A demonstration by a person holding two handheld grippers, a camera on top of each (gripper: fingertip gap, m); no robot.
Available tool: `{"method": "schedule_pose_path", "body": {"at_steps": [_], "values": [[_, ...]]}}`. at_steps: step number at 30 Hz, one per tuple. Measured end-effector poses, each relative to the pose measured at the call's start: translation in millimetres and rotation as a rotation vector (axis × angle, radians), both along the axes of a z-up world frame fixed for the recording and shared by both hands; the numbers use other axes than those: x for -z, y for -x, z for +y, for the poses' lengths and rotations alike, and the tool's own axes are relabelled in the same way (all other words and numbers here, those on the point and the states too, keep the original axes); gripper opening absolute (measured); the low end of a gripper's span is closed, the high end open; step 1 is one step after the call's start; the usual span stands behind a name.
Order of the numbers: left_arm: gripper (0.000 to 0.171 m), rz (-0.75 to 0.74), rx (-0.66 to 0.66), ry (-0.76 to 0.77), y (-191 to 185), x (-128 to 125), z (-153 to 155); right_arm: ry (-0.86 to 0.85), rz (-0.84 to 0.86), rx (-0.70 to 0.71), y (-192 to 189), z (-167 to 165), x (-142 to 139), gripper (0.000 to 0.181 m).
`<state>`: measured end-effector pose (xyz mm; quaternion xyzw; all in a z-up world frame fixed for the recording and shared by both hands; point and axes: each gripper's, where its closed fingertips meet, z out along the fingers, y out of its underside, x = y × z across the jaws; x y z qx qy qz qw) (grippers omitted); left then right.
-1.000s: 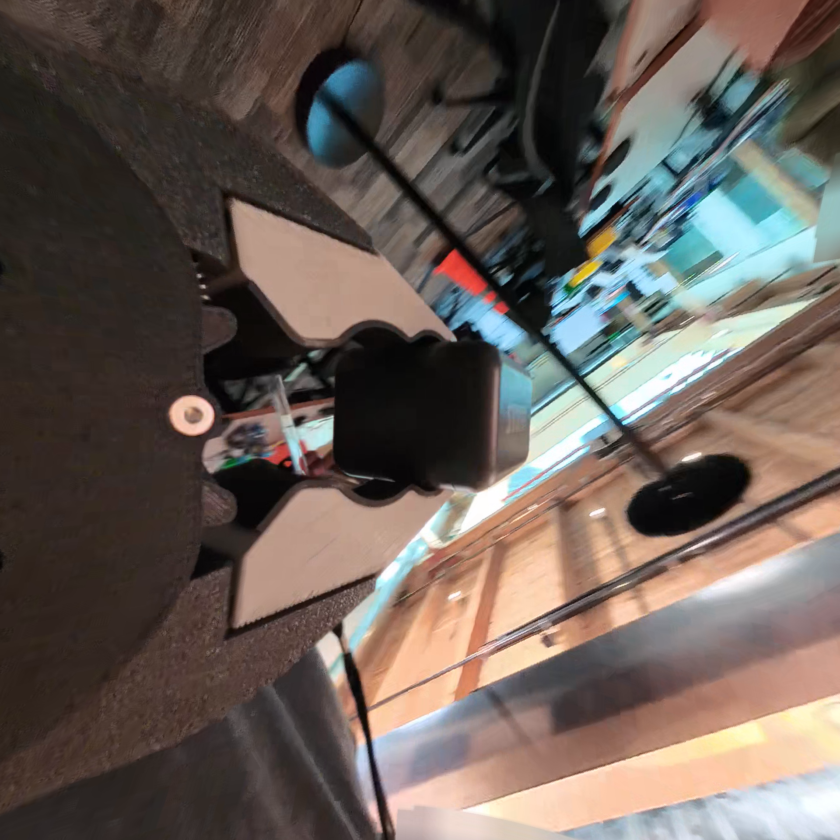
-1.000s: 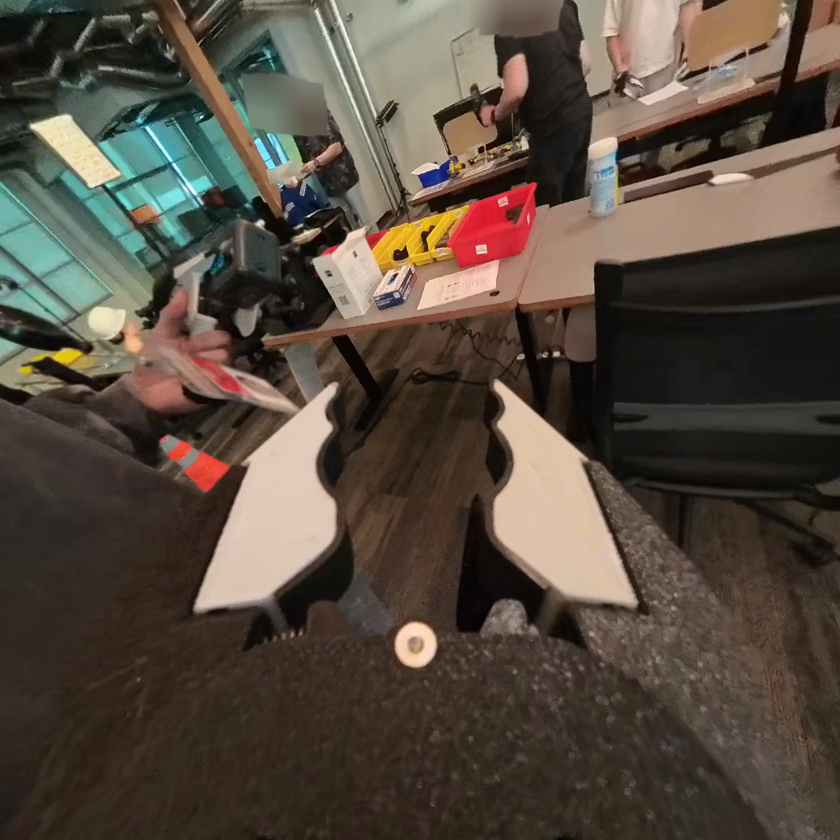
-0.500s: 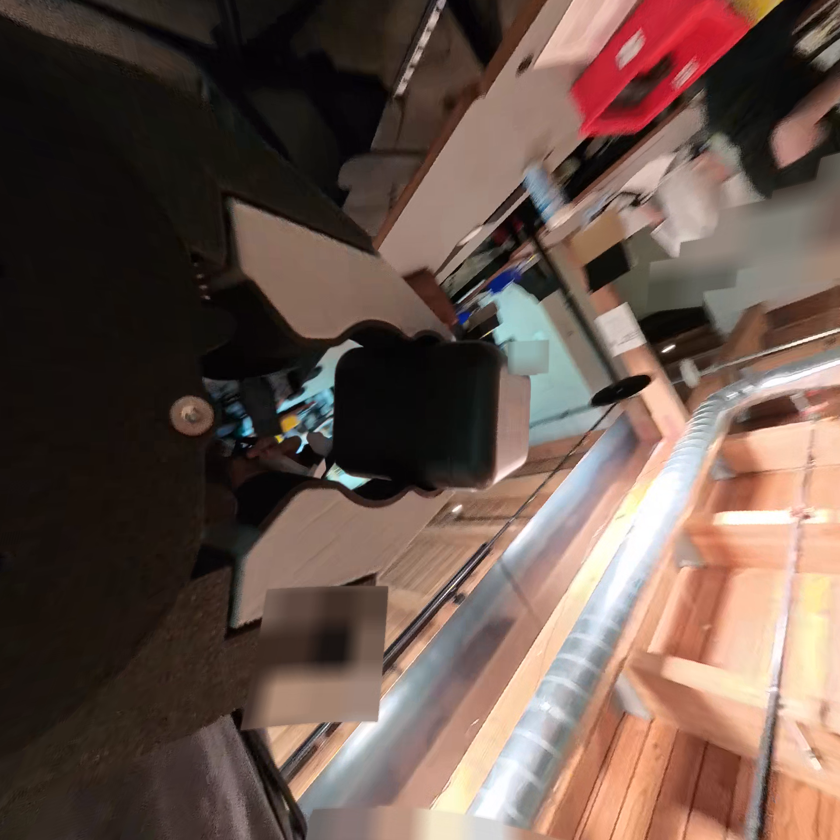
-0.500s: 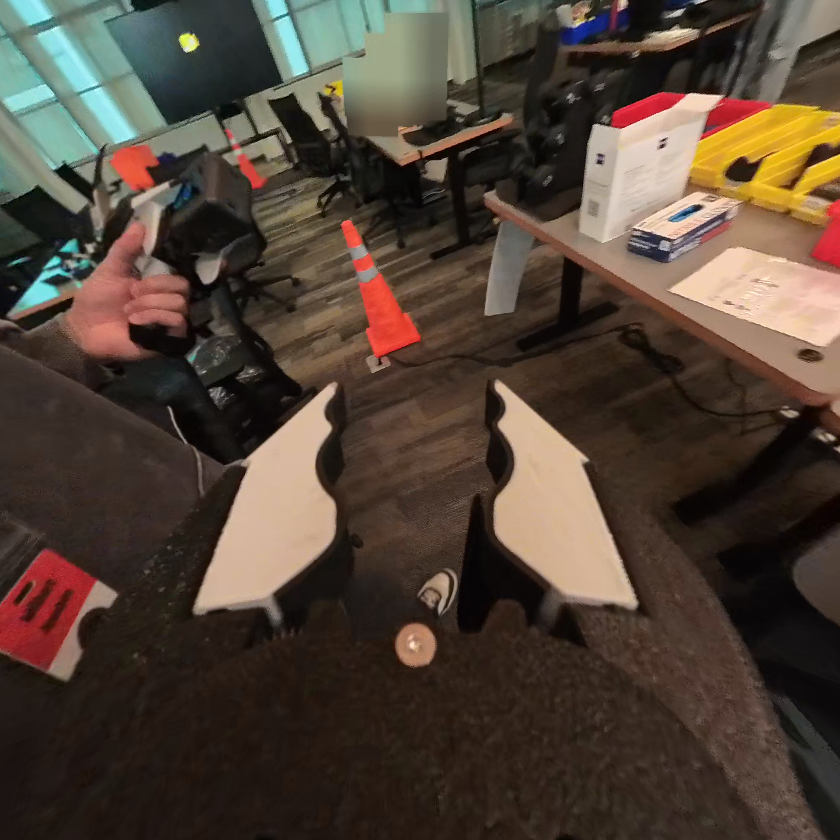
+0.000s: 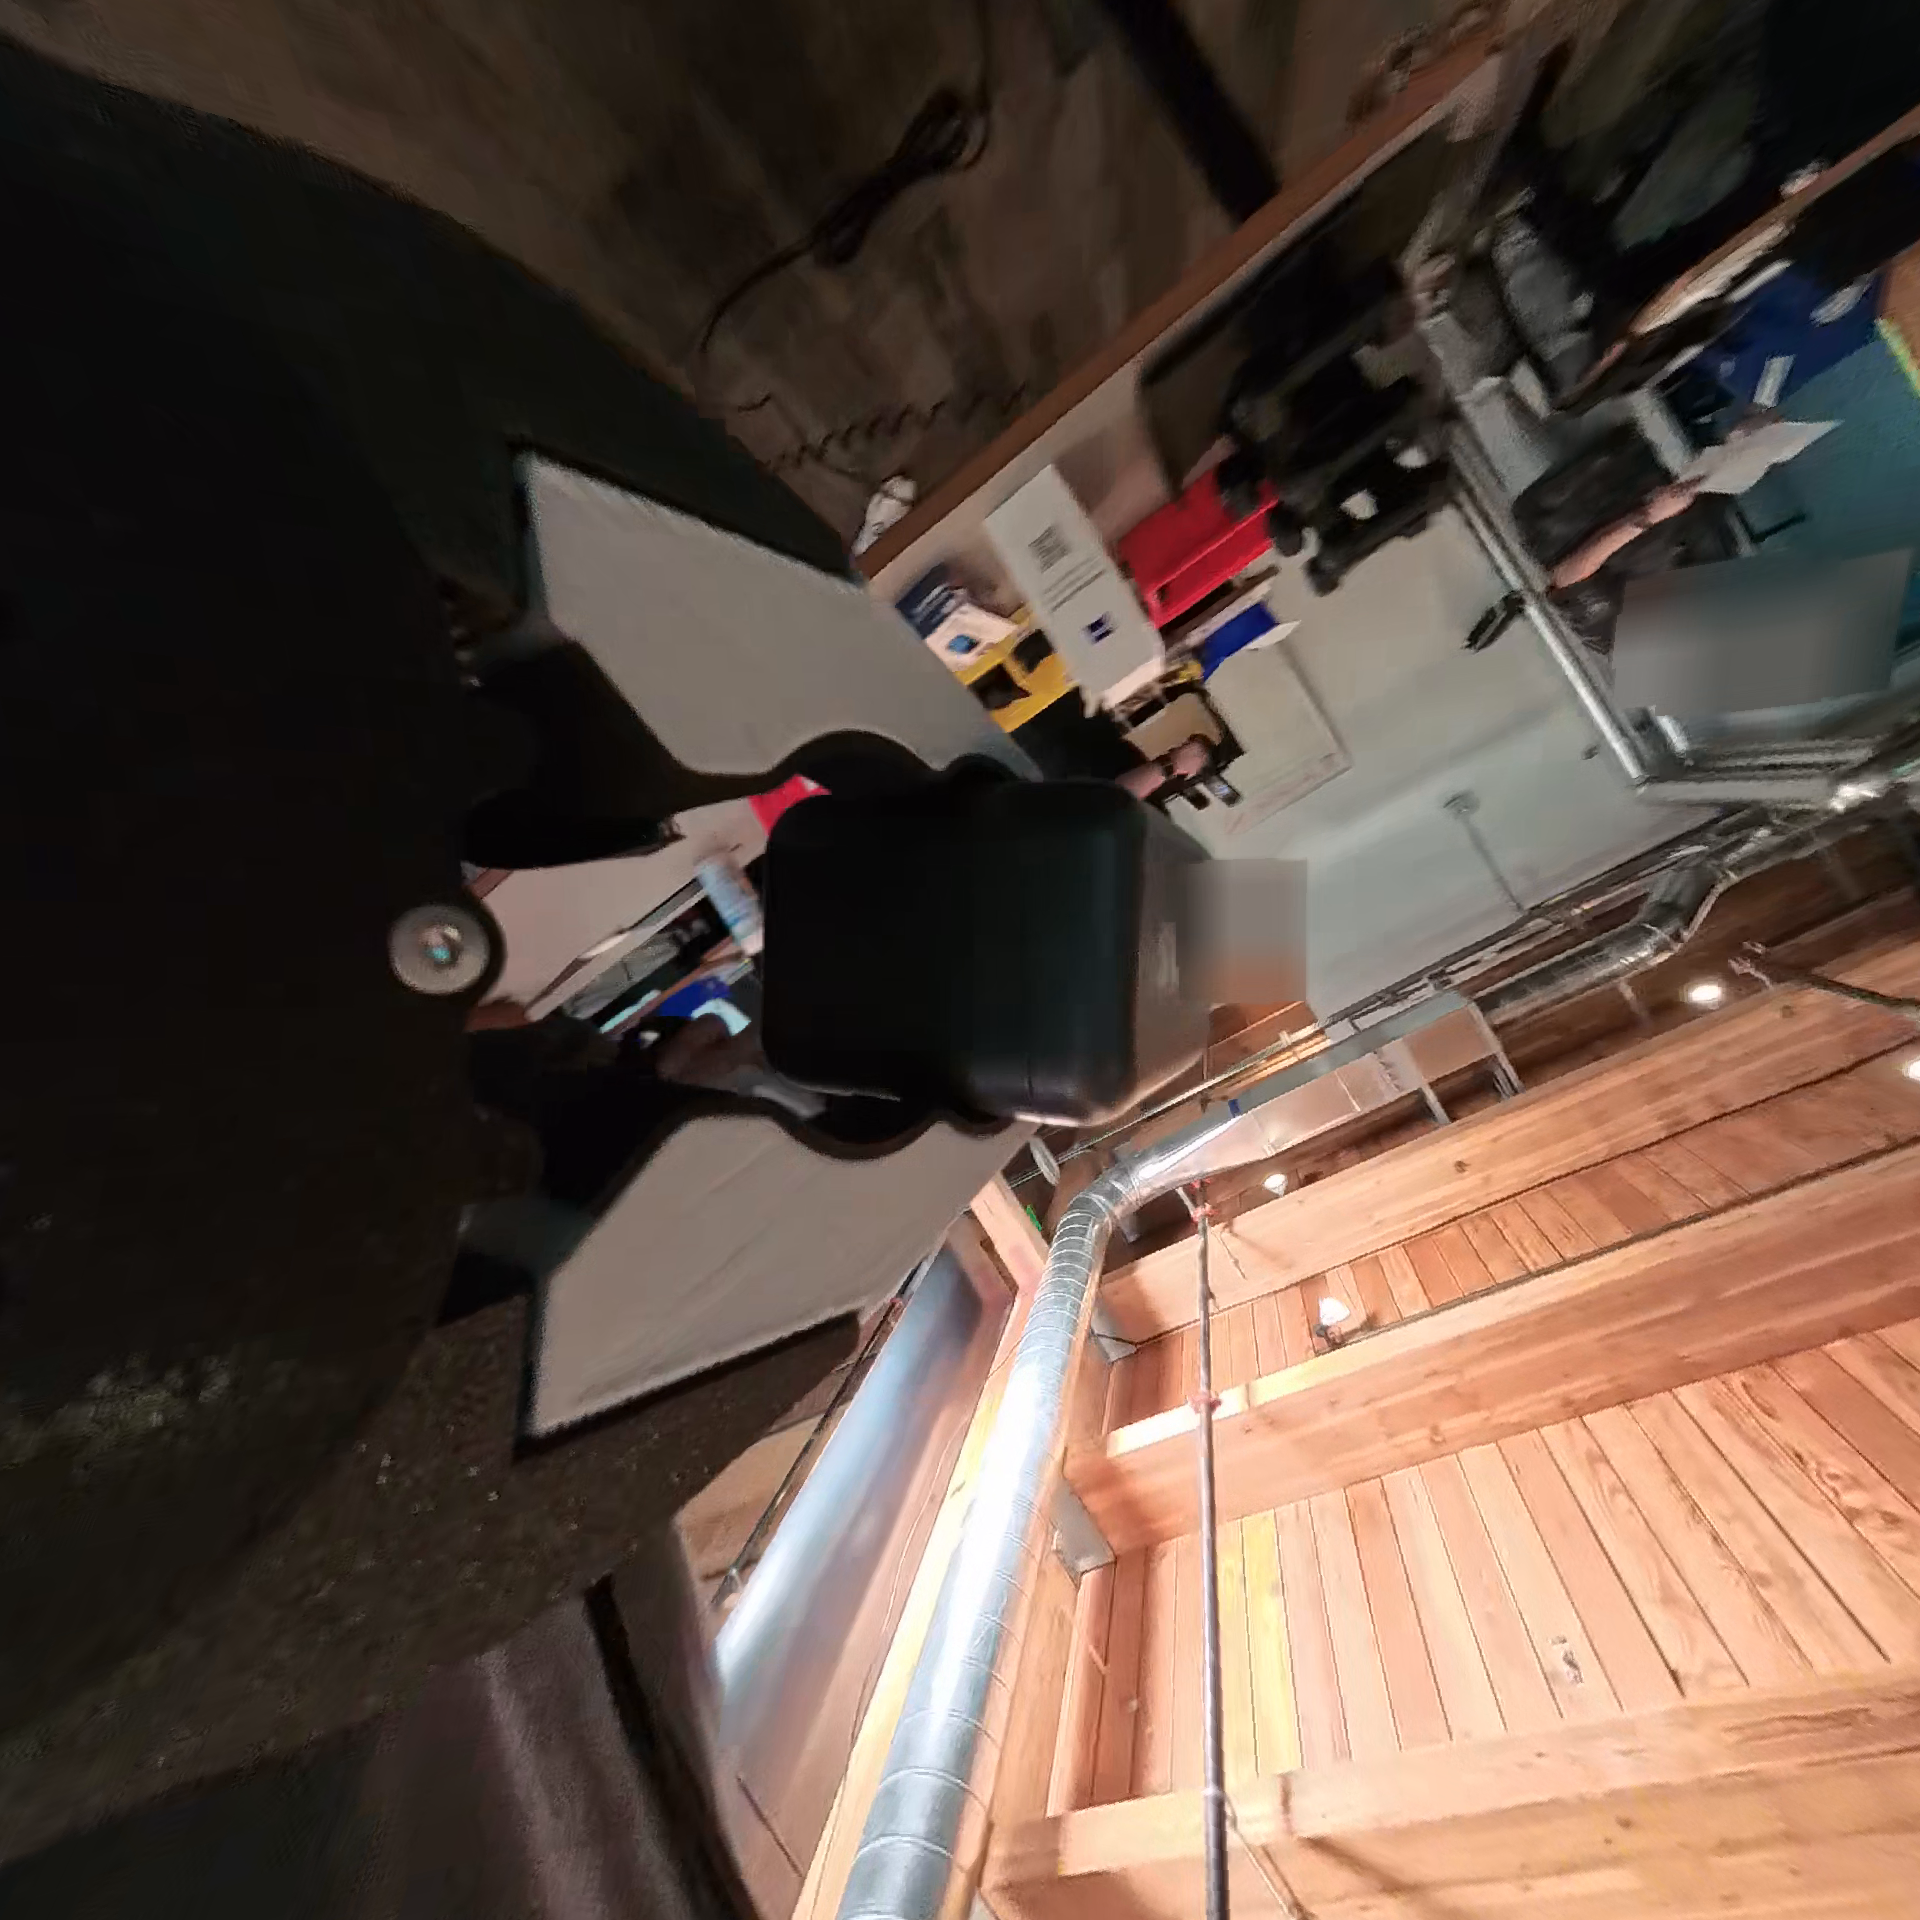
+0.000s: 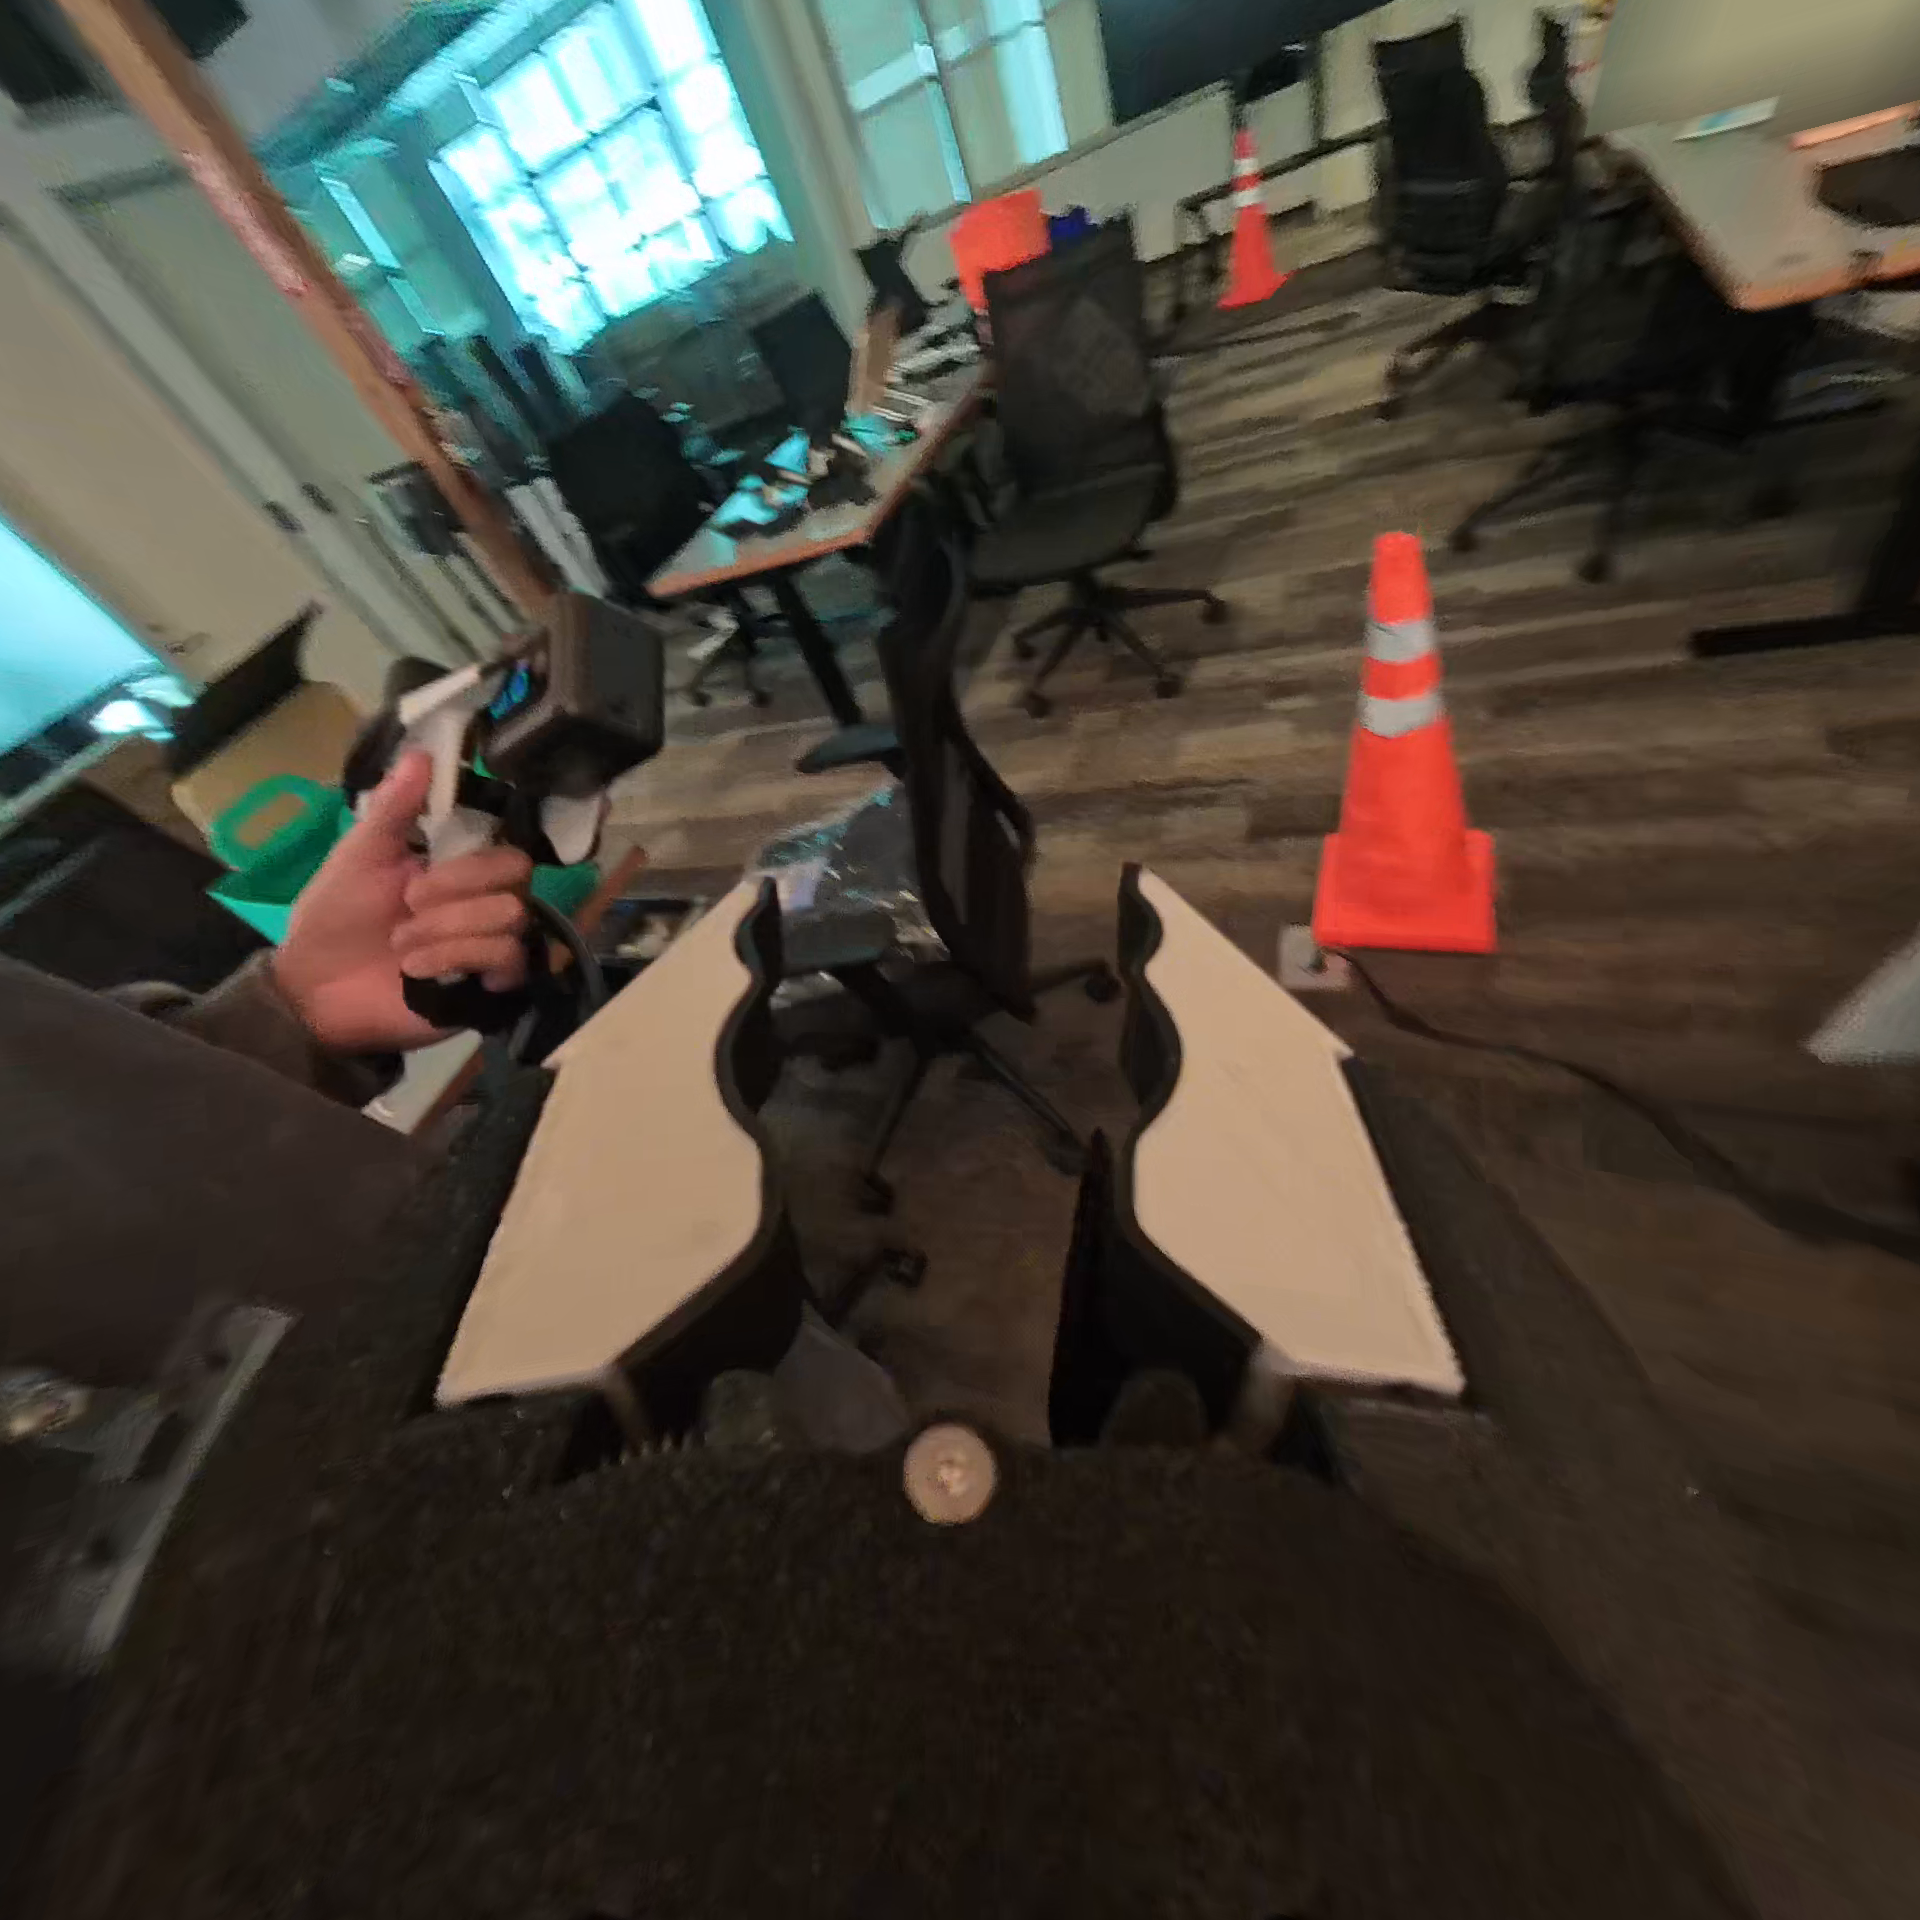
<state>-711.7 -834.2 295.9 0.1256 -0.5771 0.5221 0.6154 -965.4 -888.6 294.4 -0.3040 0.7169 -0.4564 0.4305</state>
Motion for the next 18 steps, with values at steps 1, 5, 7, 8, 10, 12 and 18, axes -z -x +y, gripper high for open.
{"method": "schedule_pose_path", "body": {"at_steps": [1,5,7,8,10,12,18], "values": [[0.054,-0.019,-0.013,0.02,-18,-7,-12,0.0,-0.017,-0.05,-30,-23,-6,0.065],[0.054,-0.136,-0.104,0.001,-94,-16,-66,0.014,0.03,-0.212,-138,-108,-7,0.065],[0.054,-0.161,-0.154,0.001,-131,-17,-93,-0.001,0.021,-0.282,-187,-144,-6,0.064],[0.054,-0.164,-0.18,0.002,-149,-18,-107,-0.01,0.02,-0.311,-210,-163,-3,0.064],[0.055,-0.159,-0.225,0.01,-186,-16,-141,-0.02,0.016,-0.361,-256,-203,3,0.064],[0.054,-0.163,-0.263,0.024,-225,-13,-180,-0.024,0.02,-0.408,-306,-251,13,0.064],[0.055,-0.158,-0.315,0.023,-351,9,-333,-0.065,0.032,-0.575,-451,-393,44,0.061]]}}
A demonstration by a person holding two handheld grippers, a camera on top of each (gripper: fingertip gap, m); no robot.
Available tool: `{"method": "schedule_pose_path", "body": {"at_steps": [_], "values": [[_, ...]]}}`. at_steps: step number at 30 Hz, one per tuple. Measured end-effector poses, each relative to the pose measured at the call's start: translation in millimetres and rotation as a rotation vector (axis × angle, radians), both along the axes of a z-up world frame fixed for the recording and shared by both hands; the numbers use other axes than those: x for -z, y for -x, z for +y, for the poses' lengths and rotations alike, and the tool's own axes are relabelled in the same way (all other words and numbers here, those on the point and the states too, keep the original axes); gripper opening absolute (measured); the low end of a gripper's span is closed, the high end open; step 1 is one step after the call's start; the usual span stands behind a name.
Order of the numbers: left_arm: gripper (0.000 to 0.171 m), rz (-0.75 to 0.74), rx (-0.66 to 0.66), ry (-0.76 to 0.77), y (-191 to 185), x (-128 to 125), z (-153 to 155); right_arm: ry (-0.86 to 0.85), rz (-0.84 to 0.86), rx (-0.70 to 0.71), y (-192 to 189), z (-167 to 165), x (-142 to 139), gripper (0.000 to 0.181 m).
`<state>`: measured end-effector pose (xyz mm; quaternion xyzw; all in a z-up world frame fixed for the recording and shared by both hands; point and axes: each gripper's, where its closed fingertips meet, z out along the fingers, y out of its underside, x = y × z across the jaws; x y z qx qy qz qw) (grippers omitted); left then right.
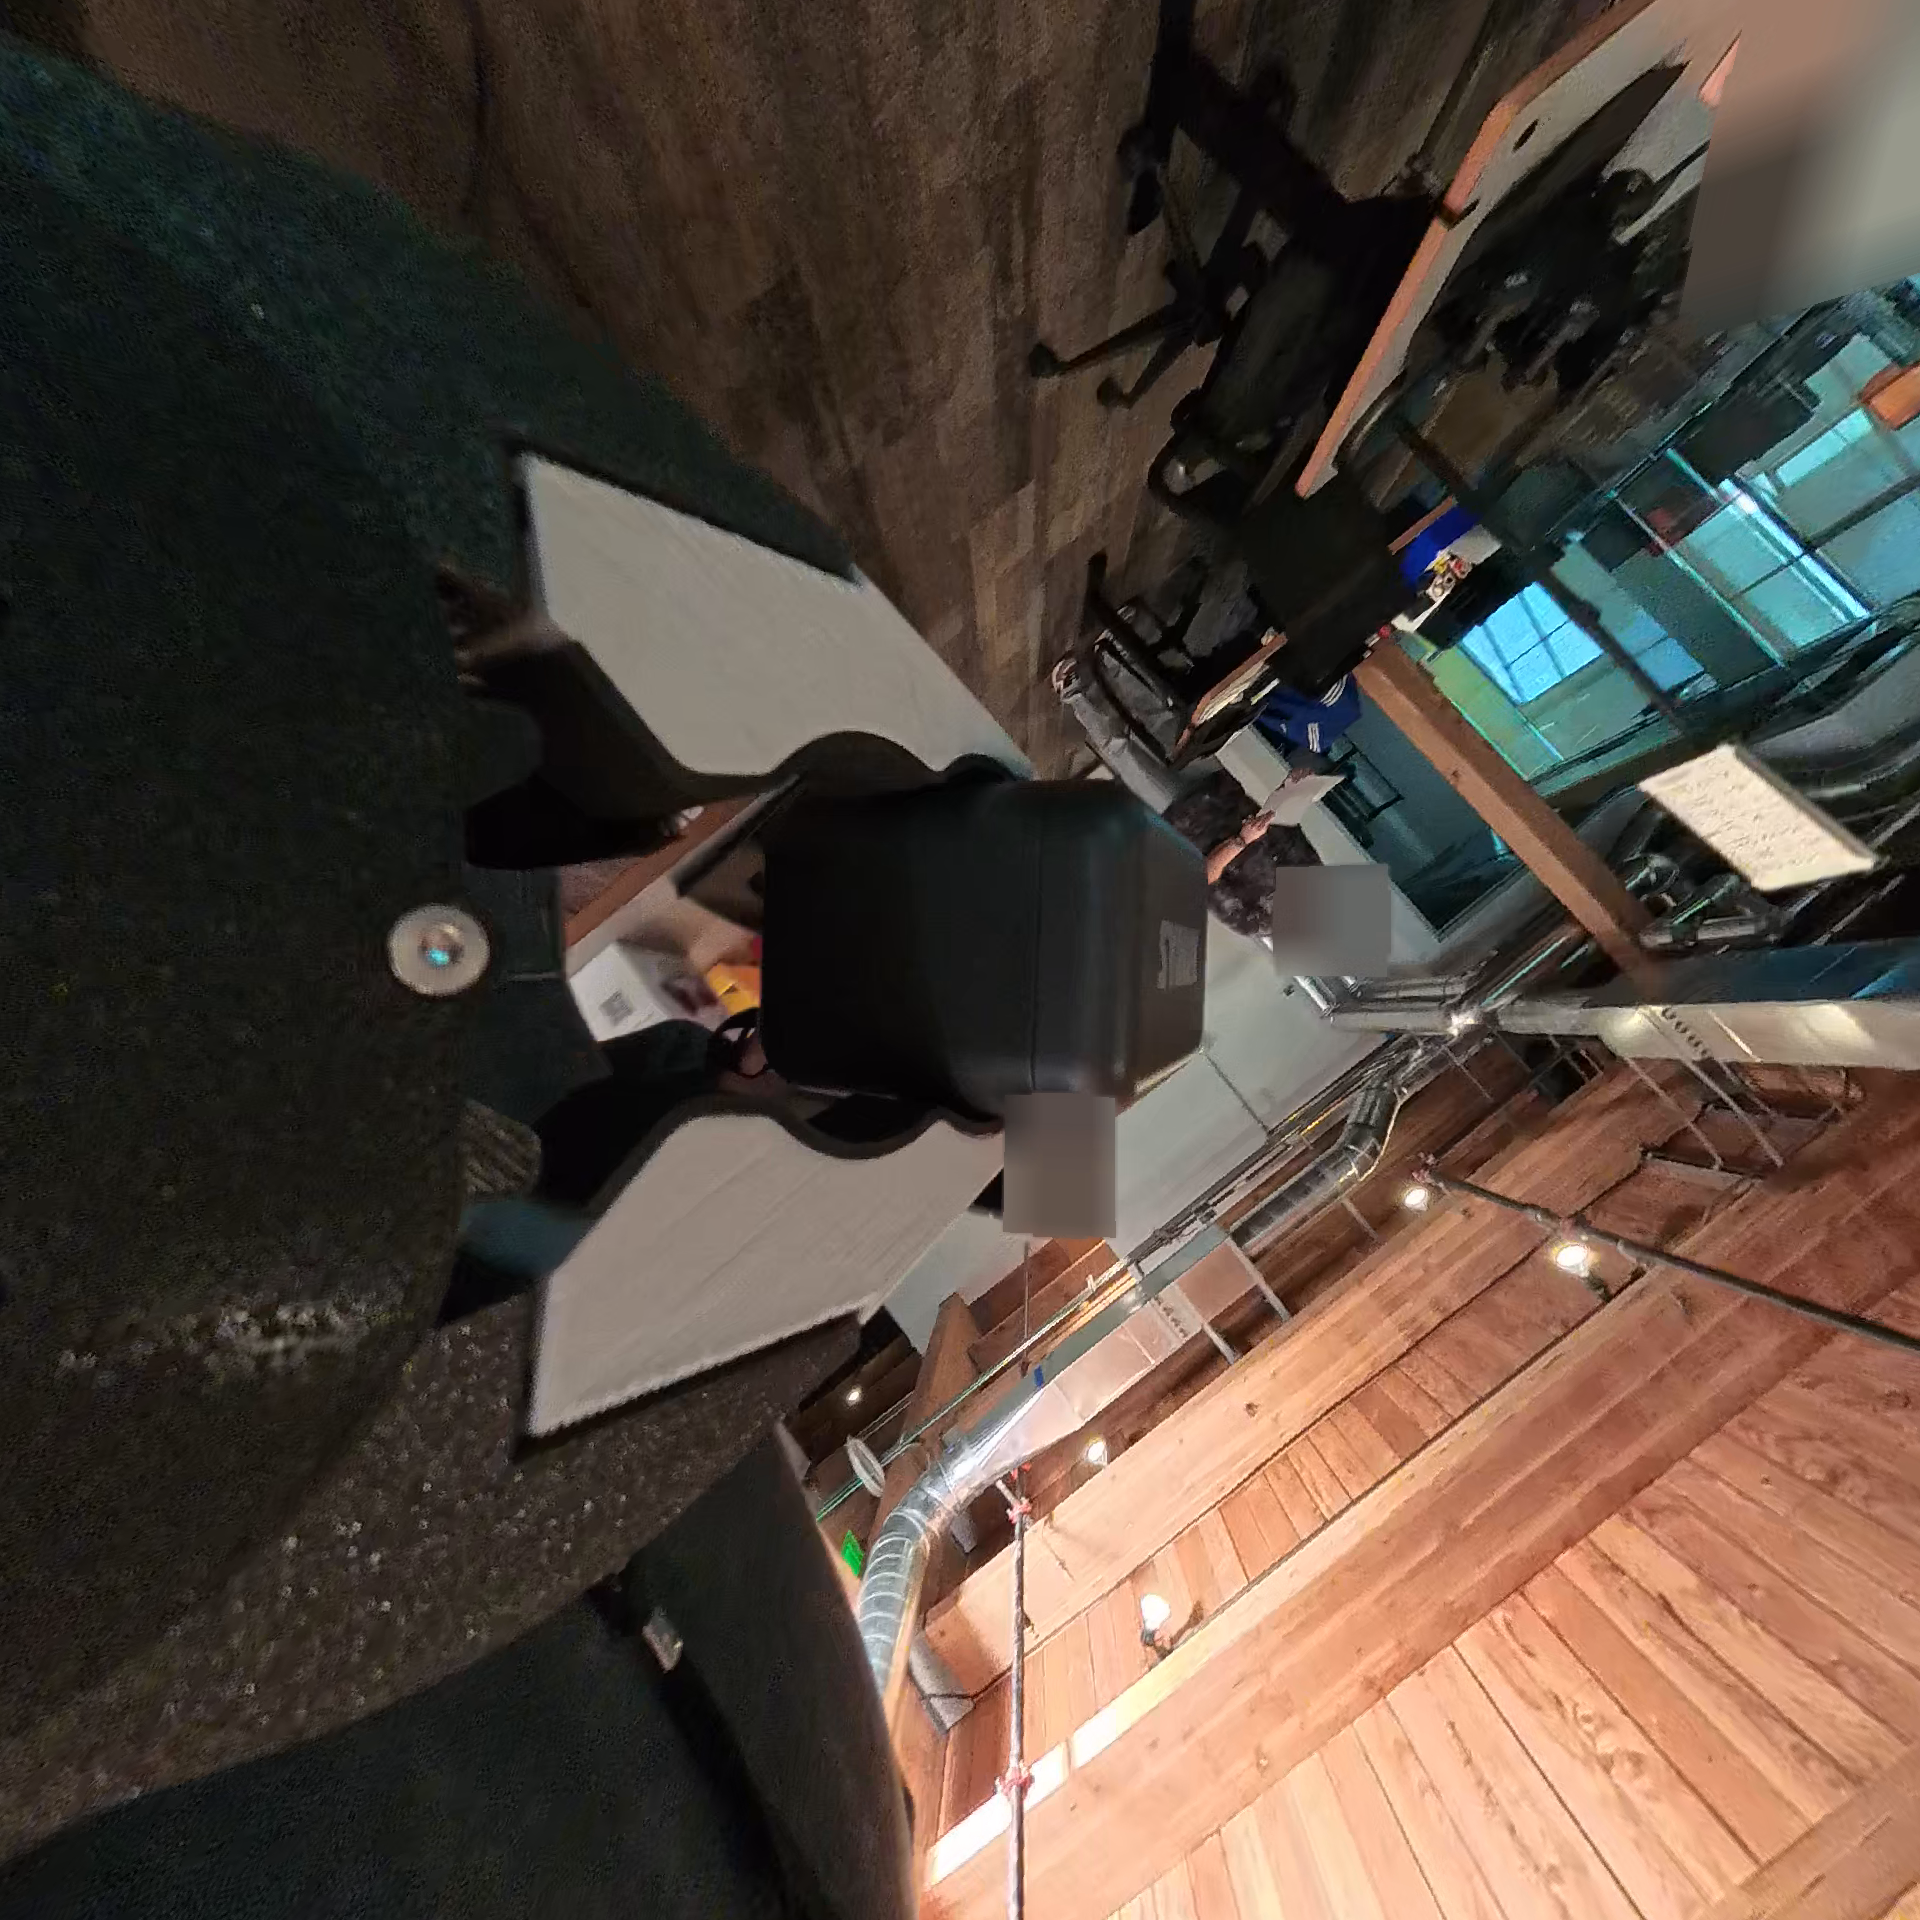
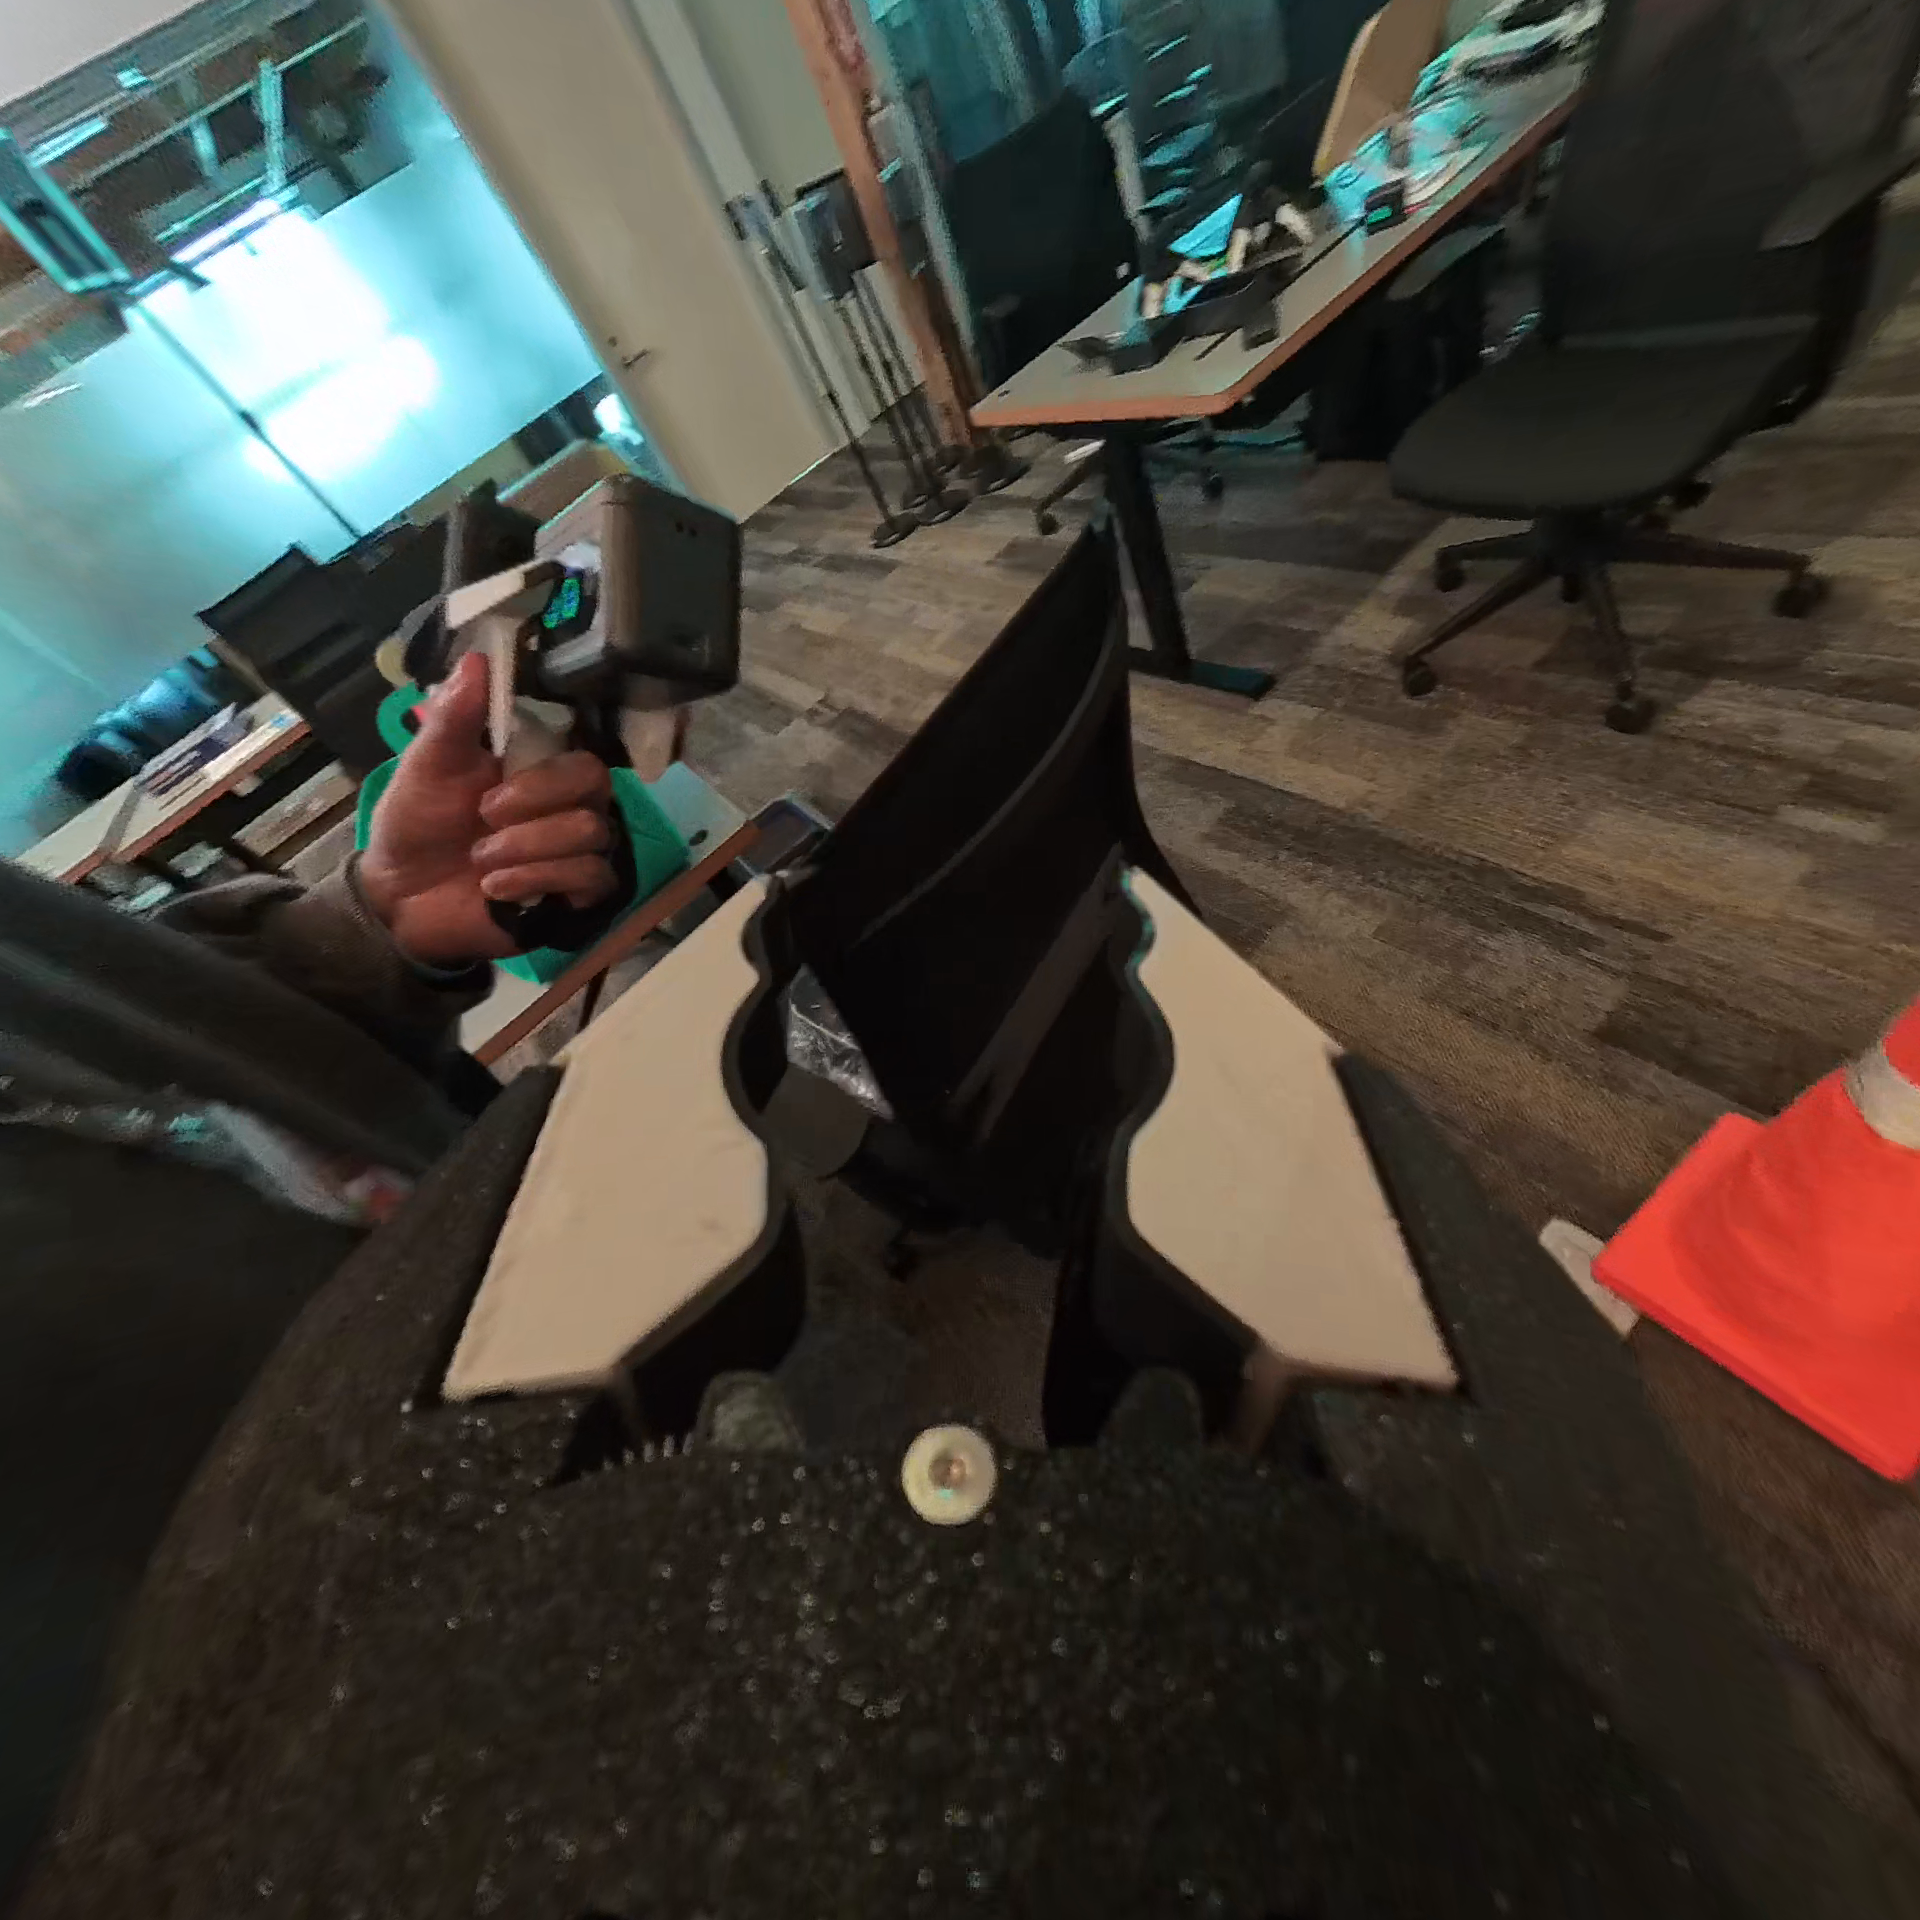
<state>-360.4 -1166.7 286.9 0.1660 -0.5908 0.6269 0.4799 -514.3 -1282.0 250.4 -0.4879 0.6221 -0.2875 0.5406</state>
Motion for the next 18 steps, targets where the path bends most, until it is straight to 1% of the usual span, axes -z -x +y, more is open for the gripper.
{"method": "schedule_pose_path", "body": {"at_steps": [1,2,4,5,6,8,11,12,13,15,16,17,18], "values": [[0.054,0.006,-0.001,-0.007,-22,2,-28,0.002,0.001,-0.031,-24,-23,0,0.059],[0.055,0.024,-0.008,-0.02,-45,3,-56,-0.001,0.017,-0.055,-51,-54,-1,0.06],[0.055,0.053,-0.02,-0.023,-89,-3,-109,-0.022,0.018,-0.132,-106,-100,-14,0.064],[0.056,0.048,-0.019,-0.016,-108,-8,-132,-0.024,-0.004,-0.16,-134,-123,-23,0.063],[0.056,0.035,-0.024,-0.018,-127,-12,-154,-0.025,-0.007,-0.182,-163,-147,-28,0.061],[0.054,0.007,-0.045,-0.032,-166,-19,-193,-0.034,0.028,-0.251,-218,-186,-36,0.065],[0.054,-0.01,-0.065,-0.032,-228,-22,-251,0.031,0.021,-0.33,-301,-241,-51,0.065],[0.057,-0.018,-0.069,-0.036,-250,-19,-272,0.05,0.016,-0.349,-326,-256,-51,0.063],[0.054,-0.025,-0.075,-0.045,-274,-14,-295,0.056,0.012,-0.376,-347,-267,-52,0.063],[0.054,-0.03,-0.076,-0.052,-324,-5,-341,0.059,0.003,-0.433,-400,-299,-49,0.063],[0.054,-0.022,-0.069,-0.042,-349,-1,-366,0.067,-0.007,-0.451,-427,-317,-47,0.064],[0.059,-0.002,-0.057,-0.022,-376,0,-390,0.08,-0.021,-0.464,-453,-336,-45,0.063],[0.054,0.03,-0.042,0.012,-407,-1,-415,0.092,-0.031,-0.467,-481,-358,-42,0.063]]}}
